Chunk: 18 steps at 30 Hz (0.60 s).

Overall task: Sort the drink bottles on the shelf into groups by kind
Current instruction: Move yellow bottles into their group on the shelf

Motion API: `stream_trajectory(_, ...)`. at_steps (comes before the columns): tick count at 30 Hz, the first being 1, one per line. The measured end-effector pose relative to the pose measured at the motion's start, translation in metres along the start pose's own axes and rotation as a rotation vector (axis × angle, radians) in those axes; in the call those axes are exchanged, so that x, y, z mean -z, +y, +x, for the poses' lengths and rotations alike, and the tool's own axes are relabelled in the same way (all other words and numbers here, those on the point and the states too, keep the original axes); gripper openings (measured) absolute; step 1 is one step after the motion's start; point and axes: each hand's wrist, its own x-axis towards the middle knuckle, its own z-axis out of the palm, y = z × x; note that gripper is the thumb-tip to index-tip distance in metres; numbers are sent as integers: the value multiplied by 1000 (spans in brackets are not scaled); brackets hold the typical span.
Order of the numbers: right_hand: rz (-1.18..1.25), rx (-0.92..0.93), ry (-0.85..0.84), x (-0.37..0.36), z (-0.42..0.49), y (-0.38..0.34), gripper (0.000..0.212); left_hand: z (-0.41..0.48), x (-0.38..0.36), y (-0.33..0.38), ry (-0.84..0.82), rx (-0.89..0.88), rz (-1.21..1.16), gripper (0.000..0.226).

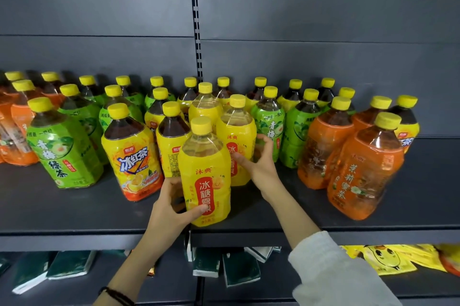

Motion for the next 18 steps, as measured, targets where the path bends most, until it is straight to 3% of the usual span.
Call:
stream_trajectory(7,-53,0,41,43,-39,5,85,5,-1,2,-60,28,-35,89)
stream_trajectory(12,19,-35,-85,53,-55,-4,85,13,-16,17,-36,30,-78,79)
stream_trajectory(15,84,6,-24,44,-65,-9,73,14,-15,18,-19,36,-126,81)
stream_trajectory(18,141,11,31,34,-80,-12,85,9,-13,16,22,33,-173,82)
